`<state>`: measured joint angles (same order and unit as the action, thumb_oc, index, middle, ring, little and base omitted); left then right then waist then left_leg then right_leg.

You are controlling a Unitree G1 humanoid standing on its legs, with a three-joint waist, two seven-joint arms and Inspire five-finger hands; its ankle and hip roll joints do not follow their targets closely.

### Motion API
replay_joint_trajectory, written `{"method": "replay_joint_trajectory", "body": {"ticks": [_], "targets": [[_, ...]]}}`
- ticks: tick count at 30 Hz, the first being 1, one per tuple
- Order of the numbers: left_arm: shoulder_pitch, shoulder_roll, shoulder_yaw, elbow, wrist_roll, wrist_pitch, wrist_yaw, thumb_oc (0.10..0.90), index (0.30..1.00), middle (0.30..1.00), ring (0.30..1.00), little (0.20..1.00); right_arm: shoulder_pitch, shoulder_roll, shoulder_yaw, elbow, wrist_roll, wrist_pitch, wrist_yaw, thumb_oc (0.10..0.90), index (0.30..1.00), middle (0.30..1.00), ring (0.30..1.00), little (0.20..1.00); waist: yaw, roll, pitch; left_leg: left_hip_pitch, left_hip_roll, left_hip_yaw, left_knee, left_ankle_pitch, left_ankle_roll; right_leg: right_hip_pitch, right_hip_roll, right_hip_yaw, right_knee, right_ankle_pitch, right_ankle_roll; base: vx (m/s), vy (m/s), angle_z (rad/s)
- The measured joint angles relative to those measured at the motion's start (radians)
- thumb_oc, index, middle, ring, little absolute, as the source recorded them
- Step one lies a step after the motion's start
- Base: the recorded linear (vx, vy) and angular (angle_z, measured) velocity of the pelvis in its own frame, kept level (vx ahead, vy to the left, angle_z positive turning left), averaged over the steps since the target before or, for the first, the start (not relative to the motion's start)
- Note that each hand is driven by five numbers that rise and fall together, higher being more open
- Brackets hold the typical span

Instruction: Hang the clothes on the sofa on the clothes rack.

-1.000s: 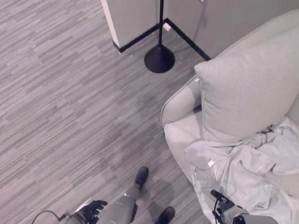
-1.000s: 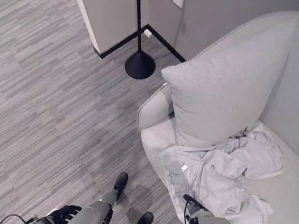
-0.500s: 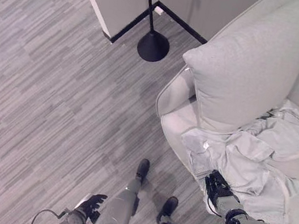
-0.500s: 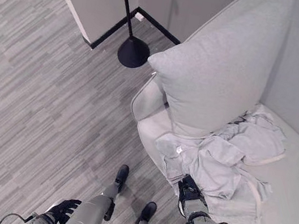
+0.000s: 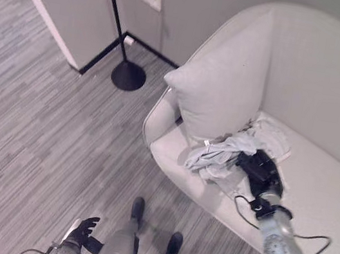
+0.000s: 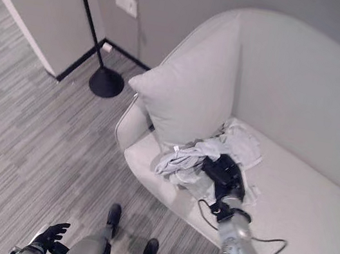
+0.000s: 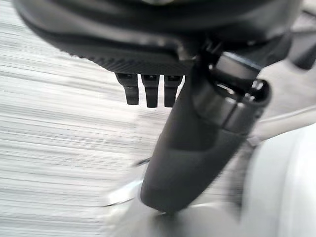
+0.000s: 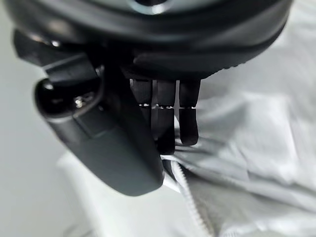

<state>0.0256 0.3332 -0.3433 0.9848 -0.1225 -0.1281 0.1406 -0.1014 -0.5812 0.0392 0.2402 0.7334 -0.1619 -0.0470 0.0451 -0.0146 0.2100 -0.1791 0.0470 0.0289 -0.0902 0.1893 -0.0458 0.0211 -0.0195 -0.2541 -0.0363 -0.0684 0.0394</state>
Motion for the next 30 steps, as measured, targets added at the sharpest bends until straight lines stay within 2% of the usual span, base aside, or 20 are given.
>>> {"method": "replay_joint_trajectory", "body": {"ticks": [2, 4, 5, 9, 14, 17, 21, 23, 24, 25, 28, 30], "targets": [[0.016, 0.004, 0.004, -0.172, -0.057, -0.010, -0.028, 0.800, 0.900, 0.900, 0.900, 0.900, -0.004, -0.097, -0.053, -0.116, -0.075, 0.004, 0.003, 0.400, 0.300, 0.300, 0.300, 0.300, -0.009, 0.003, -0.028, 0.040, -0.008, 0.012, 0.000, -0.007, 0.009, 0.039, -0.009, 0.011, -0.019, 0.002, 0.002, 0.01, 0.032, -0.11], [0.028, 0.011, 0.005, -0.305, -0.107, 0.005, -0.050, 0.800, 0.900, 0.900, 0.900, 0.900, -0.030, -0.141, -0.063, -0.168, -0.110, 0.009, 0.004, 0.400, 0.300, 0.300, 0.300, 0.300, -0.019, 0.009, -0.033, 0.066, -0.013, 0.018, 0.000, -0.014, 0.017, 0.075, -0.012, 0.018, -0.034, 0.007, 0.008, 0.02, 0.019, -0.14], [0.046, 0.013, 0.017, -0.399, -0.149, -0.017, -0.063, 0.800, 0.900, 0.900, 0.900, 0.900, -0.050, -0.169, -0.064, -0.199, -0.130, 0.003, 0.004, 0.400, 0.300, 0.300, 0.300, 0.300, -0.023, 0.014, -0.055, 0.070, -0.013, 0.027, 0.000, -0.019, 0.019, 0.073, -0.015, 0.026, -0.035, 0.007, 0.009, 0.02, 0.012, -0.18], [0.039, 0.013, 0.047, -0.603, -0.231, -0.026, -0.079, 0.800, 0.900, 0.900, 0.900, 0.900, -0.134, -0.213, -0.060, -0.211, -0.137, 0.005, 0.010, 0.400, 0.300, 0.300, 0.300, 0.300, -0.029, 0.015, -0.083, 0.101, -0.012, 0.039, 0.000, -0.027, 0.018, 0.105, -0.014, 0.048, -0.049, 0.008, 0.010, 0.02, 0.000, -0.17], [0.023, 0.010, 0.087, -0.712, -0.222, -0.025, -0.023, 0.800, 0.900, 0.900, 0.900, 0.900, -0.221, -0.277, -0.044, -0.220, -0.128, 0.006, 0.011, 0.400, 0.300, 0.300, 0.300, 0.300, -0.023, 0.019, -0.098, 0.125, -0.011, 0.043, 0.000, -0.036, 0.017, 0.129, -0.014, 0.050, -0.054, 0.008, 0.010, 0.01, -0.007, -0.02], [0.005, 0.011, 0.107, -0.763, -0.218, -0.036, 0.038, 0.800, 0.900, 0.900, 0.900, 0.900, -0.385, -0.340, -0.003, -0.236, -0.096, 0.003, -0.023, 0.400, 0.300, 0.300, 0.300, 0.300, -0.023, 0.016, -0.098, 0.137, -0.011, 0.046, 0.000, -0.037, 0.018, 0.140, -0.015, 0.053, -0.054, 0.008, 0.010, 0.01, -0.002, -0.01], [-0.026, 0.023, 0.114, -0.766, -0.134, -0.060, 0.098, 0.800, 0.900, 0.900, 0.900, 0.900, -0.581, -0.361, 0.049, -0.258, -0.080, -0.035, -0.061, 0.400, 0.300, 0.300, 0.300, 0.300, -0.020, 0.010, -0.096, 0.151, -0.011, 0.046, 0.000, -0.037, 0.019, 0.153, -0.015, 0.053, -0.054, 0.008, 0.010, 0.00, 0.000, 0.00], [-0.060, 0.057, 0.109, -0.775, -0.053, -0.062, 0.143, 0.800, 0.900, 0.900, 0.900, 0.900, -0.751, -0.400, 0.153, -0.248, -0.053, -0.049, -0.101, 0.400, 0.300, 0.300, 0.300, 0.300, -0.022, 0.008, -0.097, 0.153, -0.010, 0.047, 0.000, -0.038, 0.019, 0.155, -0.013, 0.054, -0.054, 0.008, 0.010, 0.00, 0.000, 0.00], [-0.068, 0.066, 0.117, -0.798, -0.018, -0.072, 0.164, 0.800, 0.900, 0.900, 0.900, 0.900, -0.791, -0.404, 0.163, -0.253, -0.050, -0.091, -0.104, 0.400, 0.300, 0.300, 0.300, 0.300, -0.017, -0.007, -0.105, 0.154, -0.010, 0.046, 0.000, -0.039, 0.019, 0.153, -0.014, 0.054, -0.054, 0.007, 0.010, 0.00, 0.000, 0.00], [-0.071, 0.075, 0.119, -0.818, -0.001, -0.072, 0.183, 0.800, 0.900, 0.900, 0.900, 0.900, -0.826, -0.404, 0.182, -0.251, -0.049, -0.106, -0.116, 0.400, 0.300, 0.300, 0.300, 0.300, -0.016, -0.014, -0.108, 0.154, -0.010, 0.046, 0.000, -0.040, 0.018, 0.155, -0.014, 0.054, -0.054, 0.007, 0.010, 0.00, 0.000, 0.00], [-0.113, 0.107, 0.121, -0.856, 0.065, -0.074, 0.226, 0.800, 0.900, 0.900, 0.900, 0.900, -0.975, -0.401, 0.267, -0.233, -0.041, -0.113, -0.133, 0.400, 0.300, 0.300, 0.300, 0.300, -0.015, -0.025, -0.113, 0.154, -0.012, 0.046, 0.000, -0.040, 0.019, 0.156, -0.016, 0.054, -0.054, 0.007, 0.010, 0.00, 0.000, 0.00], [-0.142, 0.113, 0.126, -0.878, 0.096, -0.081, 0.260, 0.800, 0.900, 0.900, 0.900, 0.900, -1.003, -0.382, 0.289, -0.232, -0.039, -0.134, -0.139, 0.400, 0.300, 0.300, 0.300, 0.300, -0.009, -0.038, -0.121, 0.156, -0.012, 0.046, 0.000, -0.040, 0.019, 0.157, -0.016, 0.053, -0.054, 0.007, 0.010, 0.00, 0.000, 0.00]]}}
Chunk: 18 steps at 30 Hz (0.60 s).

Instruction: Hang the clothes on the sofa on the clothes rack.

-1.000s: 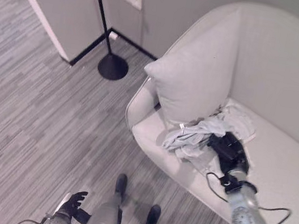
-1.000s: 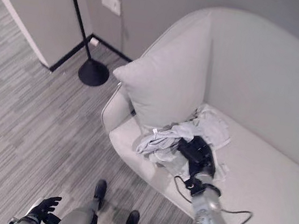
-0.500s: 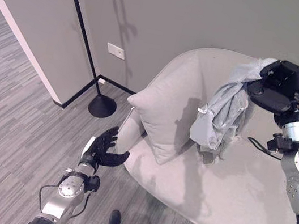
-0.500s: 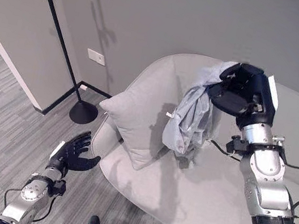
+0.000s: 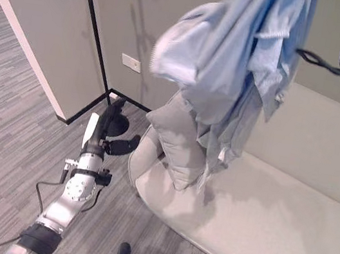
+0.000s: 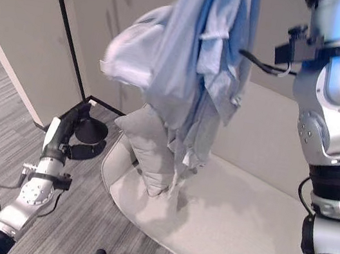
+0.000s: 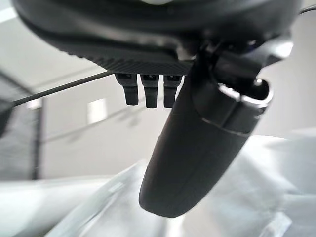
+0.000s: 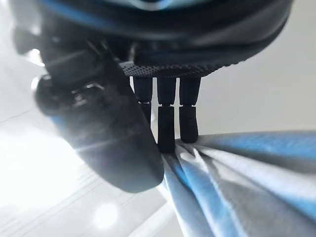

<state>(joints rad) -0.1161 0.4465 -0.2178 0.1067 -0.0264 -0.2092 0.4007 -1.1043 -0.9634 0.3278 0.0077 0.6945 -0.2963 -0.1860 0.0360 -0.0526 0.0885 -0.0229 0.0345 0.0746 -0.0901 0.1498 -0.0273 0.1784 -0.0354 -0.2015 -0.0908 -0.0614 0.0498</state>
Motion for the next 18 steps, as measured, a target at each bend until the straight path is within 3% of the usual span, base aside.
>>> {"method": "replay_joint_trajectory", "body": {"ticks": [1, 2, 9, 12, 15, 18], "targets": [[-0.011, 0.000, 0.000, 0.000, 0.003, -0.004, 0.006, 0.800, 0.900, 0.900, 0.900, 0.900, -0.007, 0.005, 0.006, -0.001, 0.000, 0.000, 0.000, 0.400, 0.300, 0.300, 0.300, 0.300, 0.001, -0.002, -0.001, 0.000, 0.000, -0.001, 0.000, 0.000, 0.000, -0.002, 0.000, -0.001, 0.000, 0.000, 0.000, 0.00, 0.000, 0.00], [-0.064, 0.004, -0.006, -0.004, 0.007, -0.005, 0.036, 0.800, 0.900, 0.900, 0.900, 0.900, -0.053, 0.088, 0.057, 0.022, 0.034, -0.016, -0.008, 0.400, 0.300, 0.300, 0.300, 0.300, -0.002, -0.004, -0.004, 0.009, 0.000, -0.001, 0.000, 0.000, 0.000, 0.008, 0.000, 0.000, 0.000, 0.000, 0.000, 0.00, 0.000, 0.00], [-0.201, -0.005, -0.140, -0.069, -0.004, -0.034, 0.043, 0.800, 0.900, 0.900, 0.900, 0.900, -0.091, 0.228, 0.186, 0.021, 0.075, -0.017, -0.007, 0.400, 0.300, 0.300, 0.300, 0.300, -0.011, -0.009, -0.011, 0.014, -0.002, -0.005, 0.000, 0.000, 0.000, 0.014, -0.001, -0.001, 0.000, 0.000, 0.000, 0.00, -0.002, 0.01], [-0.221, -0.061, -0.194, -0.057, -0.062, -0.038, 0.029, 0.800, 0.900, 0.900, 0.900, 0.900, -0.092, 0.277, 0.226, 0.020, 0.110, -0.016, 0.001, 0.400, 0.300, 0.300, 0.300, 0.300, -0.017, -0.007, -0.013, 0.014, -0.003, -0.004, 0.000, 0.000, 0.000, 0.013, -0.001, -0.001, 0.000, 0.000, 0.000, 0.00, 0.000, 0.00], [-0.282, -0.155, -0.286, 0.071, -0.206, -0.054, 0.004, 0.800, 0.900, 0.900, 0.900, 0.900, -0.093, 0.322, 0.282, 0.020, 0.141, -0.012, 0.007, 0.400, 0.300, 0.300, 0.300, 0.300, -0.019, -0.005, -0.018, 0.014, -0.002, -0.005, 0.000, 0.000, 0.000, 0.013, 0.000, -0.002, 0.000, 0.000, 0.000, 0.00, 0.000, 0.00], [-0.310, -0.233, -0.361, 0.172, -0.323, -0.047, -0.034, 0.800, 0.900, 0.900, 0.900, 0.900, -0.102, 0.370, 0.332, 0.016, 0.150, -0.010, 0.019, 0.400, 0.300, 0.300, 0.300, 0.300, -0.048, -0.006, -0.020, 0.013, 0.000, -0.003, 0.000, 0.000, 0.000, 0.011, 0.000, -0.001, 0.000, 0.000, 0.000, 0.00, 0.000, 0.00]]}}
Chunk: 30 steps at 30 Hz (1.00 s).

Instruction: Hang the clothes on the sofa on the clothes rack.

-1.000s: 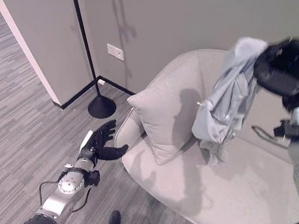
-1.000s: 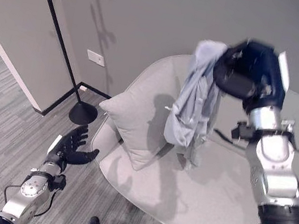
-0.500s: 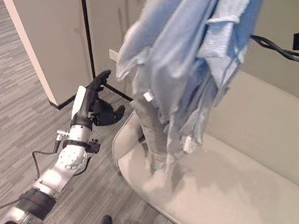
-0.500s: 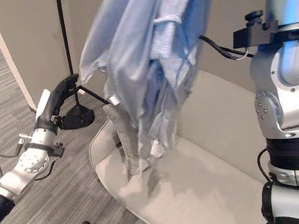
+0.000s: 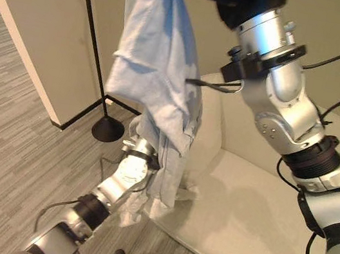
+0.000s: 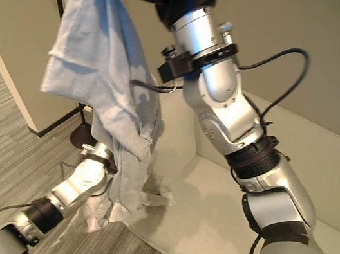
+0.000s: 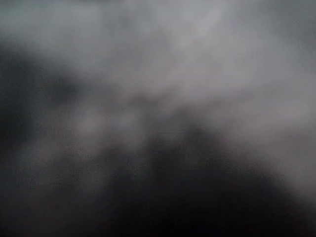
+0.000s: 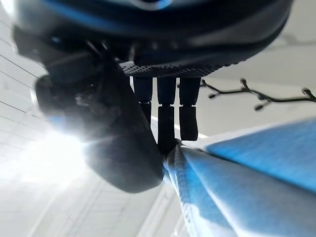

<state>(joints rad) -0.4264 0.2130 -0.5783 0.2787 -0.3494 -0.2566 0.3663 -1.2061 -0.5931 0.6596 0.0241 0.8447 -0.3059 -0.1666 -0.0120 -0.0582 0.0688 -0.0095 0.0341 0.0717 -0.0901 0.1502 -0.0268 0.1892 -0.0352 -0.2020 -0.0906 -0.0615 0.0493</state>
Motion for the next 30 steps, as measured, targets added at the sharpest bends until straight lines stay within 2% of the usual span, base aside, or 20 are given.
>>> {"method": "replay_joint_trajectory", "body": {"ticks": [1, 2, 3, 8, 11, 14, 15, 19, 21, 23, 26, 27, 28, 29, 30], "targets": [[-0.008, -0.012, -0.014, 0.022, -0.008, -0.003, -0.001, 0.800, 0.900, 0.900, 0.900, 0.900, -0.001, 0.006, 0.004, 0.002, 0.008, 0.000, 0.000, 0.400, 0.300, 0.300, 0.300, 0.300, -0.003, 0.001, -0.001, 0.000, 0.000, 0.000, 0.000, 0.000, 0.000, 0.001, -0.001, 0.000, 0.000, 0.000, 0.000, 0.00, 0.000, 0.00], [-0.029, -0.034, -0.031, 0.071, -0.025, -0.006, -0.004, 0.535, 0.502, 0.502, 0.502, 0.502, -0.001, 0.011, 0.008, 0.002, 0.029, 0.000, 0.000, 0.400, 0.300, 0.300, 0.300, 0.300, -0.005, 0.003, -0.002, 0.000, -0.001, 0.000, 0.000, 0.000, 0.000, 0.001, -0.001, 0.000, 0.000, 0.000, 0.000, 0.00, 0.000, 0.00], [-0.046, -0.042, -0.040, 0.103, -0.044, -0.001, -0.011, 0.400, 0.300, 0.300, 0.300, 0.300, -0.003, 0.015, 0.009, 0.002, 0.037, 0.000, 0.001, 0.400, 0.300, 0.300, 0.300, 0.300, -0.005, 0.003, -0.002, 0.000, -0.001, 0.001, 0.000, 0.000, 0.000, 0.003, -0.001, 0.001, 0.000, 0.000, 0.000, 0.00, -0.010, -0.04], [-0.053, -0.056, -0.043, 0.146, -0.121, 0.009, -0.031, 0.400, 0.300, 0.300, 0.300, 0.300, -0.007, 0.019, 0.010, -0.002, 0.085, -0.001, 0.000, 0.400, 0.300, 0.300, 0.300, 0.300, -0.048, 0.007, -0.007, 0.004, 0.003, 0.015, 0.000, 0.000, 0.000, 0.002, 0.000, 0.018, 0.000, 0.000, 0.000, 0.00, -0.015, -0.09], [-0.048, -0.048, -0.031, 0.133, -0.121, 0.020, -0.032, 0.400, 0.300, 0.300, 0.300, 0.300, -0.005, -0.005, 0.008, -0.010, 0.086, -0.001, -0.001, 0.400, 0.300, 0.300, 0.300, 0.300, -0.047, 0.007, -0.007, 0.007, 0.004, 0.017, 0.000, 0.000, 0.000, 0.003, 0.000, 0.022, 0.000, 0.000, 0.000, 0.00, -0.015, -0.04], [0.049, -0.026, 0.046, 0.025, -0.120, 0.023, -0.038, 0.400, 0.300, 0.300, 0.300, 0.300, 0.043, -0.087, -0.042, -0.076, 0.085, -0.006, 0.006, 0.400, 0.300, 0.300, 0.300, 0.300, -0.040, 0.010, -0.008, 0.009, 0.005, 0.017, 0.000, -0.002, 0.002, 0.004, 0.001, 0.023, -0.001, 0.000, 0.000, 0.01, -0.042, -0.01], [0.050, -0.027, 0.047, 0.024, -0.120, 0.023, -0.038, 0.400, 0.300, 0.300, 0.300, 0.300, 0.043, -0.088, -0.042, -0.076, 0.085, -0.006, 0.006, 0.400, 0.300, 0.300, 0.300, 0.300, -0.040, 0.010, -0.008, 0.009, 0.005, 0.017, 0.000, -0.002, 0.002, 0.004, 0.001, 0.023, -0.001, 0.000, 0.000, -0.01, -0.037, -0.02], [0.146, -0.001, 0.187, -0.051, -0.120, 0.024, -0.016, 0.400, 0.300, 0.300, 0.300, 0.300, 0.119, -0.153, -0.115, -0.100, 0.085, -0.011, 0.011, 0.400, 0.300, 0.300, 0.300, 0.300, -0.023, 0.010, -0.008, 0.010, 0.008, 0.014, 0.000, -0.003, 0.001, 0.002, 0.005, 0.021, -0.001, -0.001, 0.000, -0.01, -0.042, 0.02], [0.237, 0.019, 0.275, -0.167, -0.115, 0.024, -0.009, 0.400, 0.300, 0.300, 0.300, 0.300, 0.208, -0.189, -0.182, -0.151, 0.085, -0.012, 0.033, 0.400, 0.300, 0.300, 0.300, 0.300, -0.013, 0.010, -0.008, -0.002, 0.008, 0.004, 0.000, -0.003, 0.001, 0.000, 0.006, 0.011, -0.001, -0.002, -0.001, -0.01, -0.042, 0.12], [0.280, 0.041, 0.329, -0.216, -0.113, 0.021, 0.005, 0.400, 0.300, 0.300, 0.300, 0.300, 0.268, -0.209, -0.218, -0.170, 0.084, -0.014, 0.047, 0.400, 0.300, 0.300, 0.300, 0.300, -0.001, 0.017, -0.007, -0.008, 0.004, -0.006, 0.000, -0.003, 0.001, 0.000, 0.005, 0.000, -0.001, -0.003, -0.001, -0.03, -0.046, 0.15], [0.413, 0.070, 0.463, -0.378, -0.108, 0.017, 0.007, 0.400, 0.300, 0.300, 0.300, 0.300, 0.470, -0.240, -0.329, -0.240, 0.083, -0.028, 0.082, 0.400, 0.300, 0.300, 0.300, 0.300, 0.025, 0.019, -0.004, -0.030, -0.001, -0.027, 0.000, -0.001, 0.000, -0.020, 0.005, -0.019, -0.001, -0.006, -0.005, -0.16, -0.059, 0.21], [0.438, 0.079, 0.496, -0.387, -0.110, 0.013, 0.008, 0.400, 0.300, 0.300, 0.300, 0.300, 0.515, -0.236, -0.340, -0.241, 0.081, -0.028, 0.089, 0.400, 0.300, 0.300, 0.300, 0.300, 0.045, 0.039, 0.004, -0.045, -0.003, -0.034, 0.001, 0.006, 0.000, -0.028, 0.010, -0.025, 0.000, -0.007, -0.002, -0.27, -0.036, 0.28], [0.461, 0.082, 0.527, -0.447, -0.114, 0.008, -0.007, 0.400, 0.300, 0.300, 0.300, 0.300, 0.622, -0.226, -0.417, -0.293, 0.063, -0.041, 0.103, 0.400, 0.300, 0.300, 0.300, 0.300, 0.056, 0.028, 0.002, -0.088, 0.000, -0.052, 0.018, 0.006, -0.002, -0.067, 0.008, -0.042, 0.013, -0.009, -0.006, -0.17, 0.013, 0.43], [0.491, 0.077, 0.553, -0.475, -0.122, -0.021, -0.007, 0.400, 0.300, 0.300, 0.300, 0.300, 0.681, -0.219, -0.440, -0.311, 0.063, -0.040, 0.112, 0.400, 0.300, 0.300, 0.300, 0.300, 0.068, 0.040, 0.023, -0.115, -0.003, -0.067, 0.015, 0.022, -0.002, -0.076, 0.016, -0.059, 0.007, -0.007, -0.005, -0.24, 0.041, 0.48], [0.509, 0.078, 0.562, -0.475, -0.142, -0.024, -0.012, 0.400, 0.300, 0.300, 0.300, 0.300, 0.712, -0.194, -0.450, -0.299, 0.062, -0.038, 0.118, 0.400, 0.300, 0.300, 0.300, 0.300, 0.084, 0.057, 0.030, -0.138, -0.003, -0.080, 0.020, 0.028, -0.002, -0.099, 0.017, -0.072, 0.023, -0.007, -0.003, -0.18, 0.083, 0.41]]}}
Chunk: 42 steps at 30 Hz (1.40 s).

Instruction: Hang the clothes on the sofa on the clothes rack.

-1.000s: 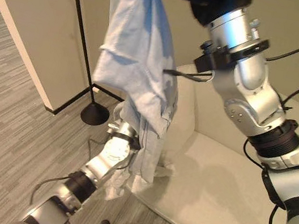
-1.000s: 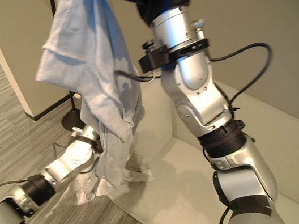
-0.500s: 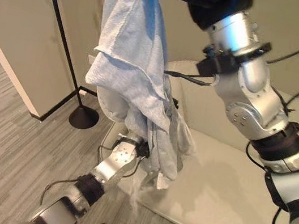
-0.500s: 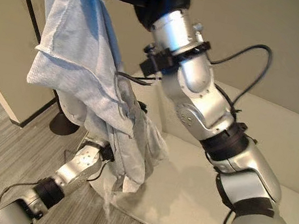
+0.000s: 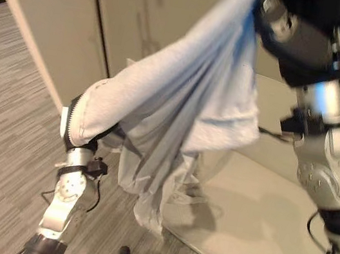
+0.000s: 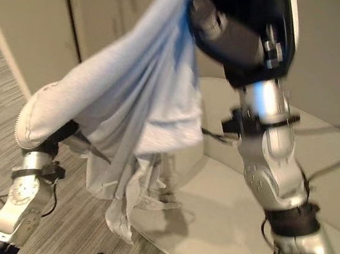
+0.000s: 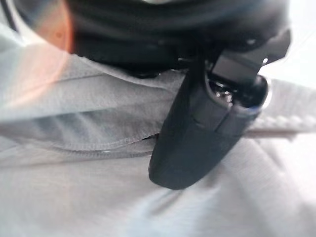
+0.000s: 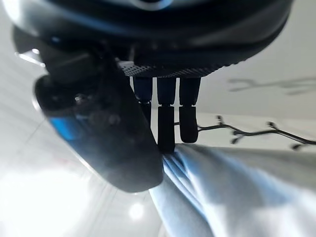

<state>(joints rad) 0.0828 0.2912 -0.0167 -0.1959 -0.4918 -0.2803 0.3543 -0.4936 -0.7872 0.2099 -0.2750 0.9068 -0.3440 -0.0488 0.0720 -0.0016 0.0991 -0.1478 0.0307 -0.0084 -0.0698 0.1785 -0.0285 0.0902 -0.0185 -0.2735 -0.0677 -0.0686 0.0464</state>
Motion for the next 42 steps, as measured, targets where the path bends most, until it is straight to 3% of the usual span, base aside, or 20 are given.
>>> {"method": "replay_joint_trajectory", "body": {"ticks": [4, 7, 8, 9, 10, 11, 12, 14, 15, 16, 22, 24, 26, 28, 32, 34, 36, 38, 40, 42], "targets": [[0.037, -0.056, -0.018, -0.023, -0.194, -0.006, -0.038, 0.400, 0.300, 0.300, 0.300, 0.300, 0.225, 0.156, -0.086, 0.029, -0.032, 0.012, -0.031, 0.400, 0.300, 0.300, 0.300, 0.300, 0.035, 0.058, 0.056, -0.047, -0.005, -0.035, -0.025, -0.008, -0.039, -0.024, -0.011, -0.097, 0.014, 0.000, -0.009, -0.14, 0.164, 0.63], [0.048, -0.058, -0.035, -0.024, -0.336, -0.006, -0.042, 0.400, 0.300, 0.300, 0.300, 0.300, 0.319, 0.258, -0.033, 0.081, -0.037, 0.094, -0.060, 0.400, 0.300, 0.300, 0.300, 0.300, 0.043, 0.008, 0.112, -0.056, 0.016, 0.100, 0.044, -0.093, 0.008, -0.047, -0.105, -0.112, 0.038, -0.002, -0.011, 0.02, 0.329, 0.41], [0.043, -0.057, -0.056, -0.030, -0.406, -0.008, -0.061, 0.400, 0.300, 0.300, 0.300, 0.300, 0.400, 0.348, -0.024, 0.078, -0.035, 0.103, -0.053, 0.400, 0.300, 0.300, 0.300, 0.300, 0.019, -0.030, 0.134, -0.052, 0.072, 0.104, 0.094, -0.103, -0.033, -0.030, -0.144, -0.118, 0.039, -0.001, -0.010, 0.04, 0.509, 0.68], [0.014, -0.091, -0.138, -0.016, -0.450, -0.007, -0.081, 0.400, 0.300, 0.300, 0.300, 0.300, 0.472, 0.346, 0.011, 0.084, -0.034, 0.159, -0.041, 0.400, 0.300, 0.300, 0.300, 0.300, -0.010, 0.027, 0.172, 0.028, 0.199, 0.095, 0.013, 0.099, 0.024, -0.027, -0.162, -0.096, 0.143, -0.010, 0.005, 0.06, 0.526, 0.58], [-0.002, -0.120, -0.175, -0.008, -0.454, -0.006, -0.082, 0.400, 0.300, 0.300, 0.300, 0.300, 0.477, 0.312, 0.028, 0.089, -0.035, 0.166, -0.037, 0.400, 0.300, 0.300, 0.300, 0.300, -0.023, 0.067, 0.202, 0.068, 0.230, 0.073, 0.001, 0.164, 0.040, -0.088, -0.191, -0.059, 0.325, -0.032, 0.039, 0.06, 0.420, 0.26], [-0.026, -0.124, -0.206, 0.001, -0.462, -0.006, -0.083, 0.400, 0.300, 0.300, 0.300, 0.300, 0.482, 0.299, 0.045, 0.093, -0.035, 0.165, -0.033, 0.400, 0.300, 0.300, 0.300, 0.300, -0.043, 0.084, 0.219, 0.074, 0.223, 0.069, 0.001, 0.151, 0.049, -0.157, -0.224, -0.036, 0.433, -0.073, 0.048, 0.17, 0.462, 0.29], [-0.078, -0.098, -0.252, 0.007, -0.484, -0.002, -0.101, 0.400, 0.300, 0.300, 0.300, 0.300, 0.483, 0.284, 0.109, 0.093, -0.035, 0.177, -0.020, 0.400, 0.300, 0.300, 0.300, 0.300, -0.071, 0.062, 0.217, 0.045, 0.183, 0.104, 0.012, 0.132, 0.026, -0.155, -0.257, -0.042, 0.172, -0.036, 0.088, 0.20, 0.482, 0.42], [-0.120, -0.080, -0.277, 0.010, -0.488, 0.005, -0.112, 0.400, 0.300, 0.300, 0.300, 0.300, 0.493, 0.289, 0.140, 0.091, -0.040, 0.208, 0.009, 0.400, 0.300, 0.300, 0.300, 0.300, -0.074, 0.020, 0.216, 0.042, 0.164, 0.100, 0.024, 0.084, -0.034, -0.145, -0.278, -0.048, 0.006, 0.137, 0.093, 0.20, 0.495, 0.51], [-0.155, -0.058, -0.305, 0.027, -0.495, 0.003, -0.130, 0.400, 0.300, 0.300, 0.300, 0.300, 0.507, 0.289, 0.164, 0.092, -0.040, 0.213, 0.023, 0.400, 0.300, 0.300, 0.300, 0.300, -0.059, 0.013, 0.215, 0.029, 0.176, 0.097, 0.116, -0.062, -0.142, -0.093, -0.282, -0.081, 0.014, 0.182, 0.125, 0.19, 0.530, 0.53], [-0.163, -0.054, -0.329, 0.026, -0.508, -0.004, -0.145, 0.400, 0.300, 0.300, 0.300, 0.300, 0.509, 0.299, 0.165, 0.096, -0.044, 0.229, 0.043, 0.400, 0.300, 0.300, 0.300, 0.300, -0.046, 0.016, 0.212, 0.012, 0.196, 0.121, 0.170, -0.150, -0.168, -0.071, -0.271, -0.088, -0.003, 0.174, 0.137, 0.24, 0.678, 0.53], [-0.156, 0.008, -0.360, 0.066, -0.516, 0.022, -0.163, 0.400, 0.300, 0.300, 0.300, 0.300, 0.542, 0.373, 0.095, 0.120, -0.098, 0.254, 0.041, 0.400, 0.300, 0.300, 0.300, 0.300, -0.045, -0.031, 0.191, -0.039, 0.064, 0.136, 0.239, -0.219, -0.060, -0.085, -0.409, -0.189, 0.131, 0.174, 0.132, 0.17, 0.432, 0.46], [-0.144, 0.020, -0.292, 0.082, -0.472, 0.023, -0.136, 0.400, 0.300, 0.300, 0.300, 0.300, 0.575, 0.376, 0.054, 0.096, -0.117, 0.254, 0.043, 0.400, 0.300, 0.300, 0.300, 0.300, -0.053, -0.044, 0.160, -0.040, 0.001, 0.130, 0.233, -0.208, -0.023, -0.100, -0.462, -0.166, 0.190, 0.251, 0.032, 0.35, 0.518, 0.60], [-0.136, 0.003, -0.279, 0.090, -0.446, 0.023, -0.131, 0.400, 0.300, 0.300, 0.300, 0.300, 0.620, 0.377, 0.029, 0.073, -0.115, 0.252, 0.042, 0.400, 0.300, 0.300, 0.300, 0.300, -0.065, -0.050, 0.132, -0.025, -0.023, 0.090, 0.204, -0.203, 0.014, -0.146, -0.475, -0.076, 0.282, 0.269, 0.017, 0.28, 0.316, 0.69], [-0.117, 0.013, -0.261, 0.094, -0.435, 0.021, -0.131, 0.400, 0.300, 0.300, 0.300, 0.300, 0.641, 0.395, 0.035, 0.070, -0.115, 0.252, 0.056, 0.400, 0.300, 0.300, 0.300, 0.300, -0.072, -0.057, 0.095, 0.013, 0.002, 0.045, 0.102, -0.155, 0.030, -0.216, -0.343, 0.058, 0.359, 0.088, 0.056, 0.19, 0.176, 0.47], [-0.104, 0.017, -0.258, 0.116, -0.398, 0.025, -0.137, 0.400, 0.300, 0.300, 0.300, 0.300, 0.617, 0.387, 0.043, 0.088, -0.114, 0.251, 0.086, 0.400, 0.300, 0.300, 0.300, 0.300, -0.096, -0.046, 0.100, 0.095, 0.010, 0.017, 0.031, -0.146, 0.060, -0.357, -0.058, 0.149, 0.325, 0.025, 0.048, 0.28, 0.130, 0.18], [-0.103, 0.014, -0.280, 0.122, -0.398, 0.035, -0.140, 0.400, 0.300, 0.300, 0.300, 0.300, 0.623, 0.386, 0.042, 0.098, -0.113, 0.251, 0.086, 0.400, 0.300, 0.300, 0.300, 0.300, -0.136, -0.047, 0.101, 0.120, -0.007, -0.017, 0.018, -0.140, 0.052, -0.374, -0.011, 0.176, 0.249, 0.048, 0.074, 0.06, 0.017, 0.61], [-0.085, 0.021, -0.314, 0.116, -0.395, 0.048, -0.156, 0.400, 0.300, 0.300, 0.300, 0.300, 0.641, 0.386, 0.041, 0.113, -0.112, 0.251, 0.086, 0.400, 0.300, 0.300, 0.300, 0.300, -0.144, -0.091, 0.081, 0.159, -0.064, -0.023, -0.005, -0.148, 0.045, -0.378, -0.038, 0.178, 0.156, 0.163, 0.072, 0.00, 0.000, 0.45], [-0.059, 0.001, -0.321, 0.115, -0.367, 0.049, -0.162, 0.400, 0.300, 0.300, 0.300, 0.300, 0.637, 0.380, 0.041, 0.135, -0.109, 0.251, 0.085, 0.400, 0.300, 0.300, 0.300, 0.300, -0.139, -0.076, 0.075, 0.169, -0.064, -0.019, -0.013, -0.165, 0.029, -0.364, -0.030, 0.181, 0.130, 0.219, -0.003, 0.81, -0.038, -0.03], [-0.069, -0.024, -0.318, 0.145, -0.360, 0.059, -0.173, 0.400, 0.300, 0.300, 0.300, 0.300, 0.632, 0.380, 0.037, 0.149, -0.107, 0.253, 0.074, 0.400, 0.300, 0.300, 0.300, 0.300, -0.161, -0.056, 0.097, 0.165, -0.056, -0.067, 0.033, -0.224, 0.026, -0.403, -0.036, 0.155, 0.285, 0.118, 0.043, 0.76, -0.068, 0.40], [-0.032, -0.020, -0.328, 0.136, -0.350, 0.091, -0.183, 0.400, 0.300, 0.300, 0.300, 0.300, 0.647, 0.378, 0.040, 0.162, -0.109, 0.255, 0.071, 0.400, 0.300, 0.300, 0.300, 0.300, -0.191, -0.043, 0.085, 0.236, -0.037, -0.095, 0.012, -0.238, 0.020, -0.349, -0.039, 0.101, 0.311, 0.053, -0.021, 0.43, -0.059, 0.56]]}}
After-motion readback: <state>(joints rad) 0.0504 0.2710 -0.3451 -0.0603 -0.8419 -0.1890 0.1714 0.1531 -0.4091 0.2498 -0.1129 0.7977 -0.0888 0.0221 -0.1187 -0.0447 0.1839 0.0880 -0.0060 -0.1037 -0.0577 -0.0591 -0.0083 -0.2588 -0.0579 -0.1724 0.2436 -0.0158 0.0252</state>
